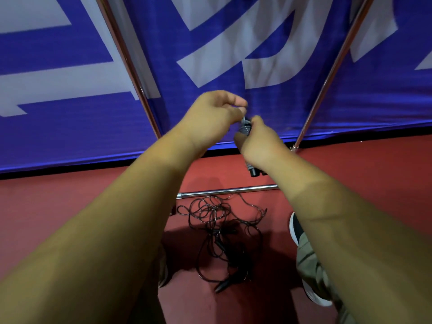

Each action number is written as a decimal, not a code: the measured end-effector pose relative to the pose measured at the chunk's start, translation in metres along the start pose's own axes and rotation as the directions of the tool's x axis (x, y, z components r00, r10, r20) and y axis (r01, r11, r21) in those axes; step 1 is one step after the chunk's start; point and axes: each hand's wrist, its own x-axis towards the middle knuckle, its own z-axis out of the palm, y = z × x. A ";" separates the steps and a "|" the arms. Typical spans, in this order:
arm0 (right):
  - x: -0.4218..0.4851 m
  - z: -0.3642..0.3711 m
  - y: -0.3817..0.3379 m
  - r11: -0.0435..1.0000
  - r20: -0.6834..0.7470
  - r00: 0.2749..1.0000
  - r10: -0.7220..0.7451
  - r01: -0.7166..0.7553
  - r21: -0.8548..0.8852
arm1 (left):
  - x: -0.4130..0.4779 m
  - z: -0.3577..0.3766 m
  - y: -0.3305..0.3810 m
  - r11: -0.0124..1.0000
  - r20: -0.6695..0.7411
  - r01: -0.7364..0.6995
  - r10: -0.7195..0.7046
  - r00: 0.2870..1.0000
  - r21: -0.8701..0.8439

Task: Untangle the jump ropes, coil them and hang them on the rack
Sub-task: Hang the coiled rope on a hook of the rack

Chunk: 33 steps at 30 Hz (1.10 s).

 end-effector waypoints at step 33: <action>-0.085 -0.263 -0.092 0.778 -0.333 0.919 -0.210 0.363 0.512 | -0.048 0.007 0.270 0.942 -0.072 -0.335 0.332 0.940 -0.026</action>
